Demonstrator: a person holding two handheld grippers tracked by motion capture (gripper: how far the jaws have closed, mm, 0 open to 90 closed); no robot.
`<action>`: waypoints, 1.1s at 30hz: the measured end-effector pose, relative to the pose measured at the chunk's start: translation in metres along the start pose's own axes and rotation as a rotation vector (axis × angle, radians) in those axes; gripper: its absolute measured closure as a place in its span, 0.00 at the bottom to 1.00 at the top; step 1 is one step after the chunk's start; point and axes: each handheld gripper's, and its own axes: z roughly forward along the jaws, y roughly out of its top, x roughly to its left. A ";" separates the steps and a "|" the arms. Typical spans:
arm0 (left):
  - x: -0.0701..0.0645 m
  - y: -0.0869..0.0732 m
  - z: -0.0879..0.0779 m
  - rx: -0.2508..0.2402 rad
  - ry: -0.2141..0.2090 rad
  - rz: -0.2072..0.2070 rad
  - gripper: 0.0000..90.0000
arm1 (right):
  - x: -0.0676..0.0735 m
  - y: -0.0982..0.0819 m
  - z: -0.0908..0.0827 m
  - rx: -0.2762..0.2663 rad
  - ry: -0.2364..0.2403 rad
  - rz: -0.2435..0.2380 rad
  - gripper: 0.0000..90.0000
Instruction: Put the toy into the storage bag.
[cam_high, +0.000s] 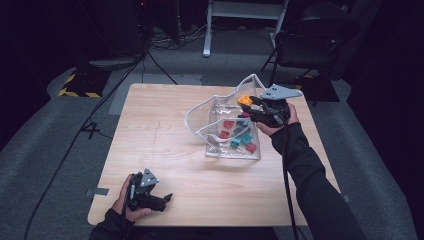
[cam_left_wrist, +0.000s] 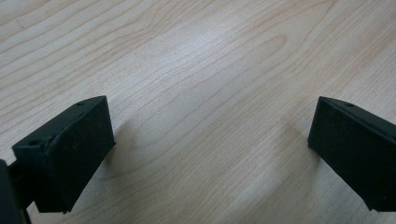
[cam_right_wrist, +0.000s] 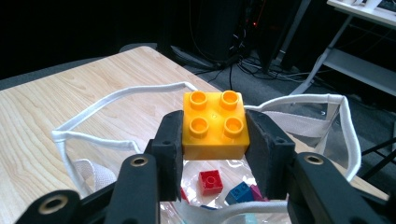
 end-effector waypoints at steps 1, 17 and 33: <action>0.000 0.000 0.000 0.000 0.000 0.000 0.01 | 0.000 0.000 0.001 0.004 -0.003 0.001 0.66; 0.000 0.000 0.000 0.004 0.001 0.004 0.01 | -0.001 -0.006 0.005 0.009 -0.006 0.025 0.63; 0.000 0.000 0.000 0.003 0.000 0.003 0.01 | -0.007 -0.018 -0.045 -0.020 -0.009 0.008 0.58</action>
